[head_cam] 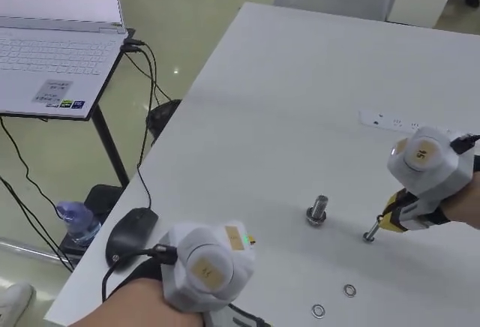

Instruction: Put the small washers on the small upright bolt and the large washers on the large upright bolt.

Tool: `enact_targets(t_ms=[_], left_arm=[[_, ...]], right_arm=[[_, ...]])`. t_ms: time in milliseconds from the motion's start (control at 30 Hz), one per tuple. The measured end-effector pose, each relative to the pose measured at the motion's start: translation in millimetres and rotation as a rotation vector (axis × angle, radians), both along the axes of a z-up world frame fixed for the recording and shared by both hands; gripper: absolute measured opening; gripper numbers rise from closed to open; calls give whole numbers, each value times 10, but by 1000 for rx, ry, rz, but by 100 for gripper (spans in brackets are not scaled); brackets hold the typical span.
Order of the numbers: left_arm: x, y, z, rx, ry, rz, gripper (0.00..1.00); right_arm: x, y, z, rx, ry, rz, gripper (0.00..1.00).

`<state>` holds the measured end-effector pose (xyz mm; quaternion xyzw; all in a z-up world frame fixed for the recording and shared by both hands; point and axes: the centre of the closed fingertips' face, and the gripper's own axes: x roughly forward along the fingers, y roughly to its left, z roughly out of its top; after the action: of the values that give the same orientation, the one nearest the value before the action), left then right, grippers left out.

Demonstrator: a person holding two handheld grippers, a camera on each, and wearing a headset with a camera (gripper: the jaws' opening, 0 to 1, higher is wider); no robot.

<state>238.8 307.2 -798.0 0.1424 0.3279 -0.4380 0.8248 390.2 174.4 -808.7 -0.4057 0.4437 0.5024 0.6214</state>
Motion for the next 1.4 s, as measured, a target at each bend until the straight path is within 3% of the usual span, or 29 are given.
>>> enact_targets(t_ms=[467,1400], left_arm=[[-16,15,-32,4,12,1,81],[-73,116,-117,17,36,12,79]], right_arm=[[1,-8,-115,-21,16,10,12],[5,-22,-511,-67,44,26,13]])
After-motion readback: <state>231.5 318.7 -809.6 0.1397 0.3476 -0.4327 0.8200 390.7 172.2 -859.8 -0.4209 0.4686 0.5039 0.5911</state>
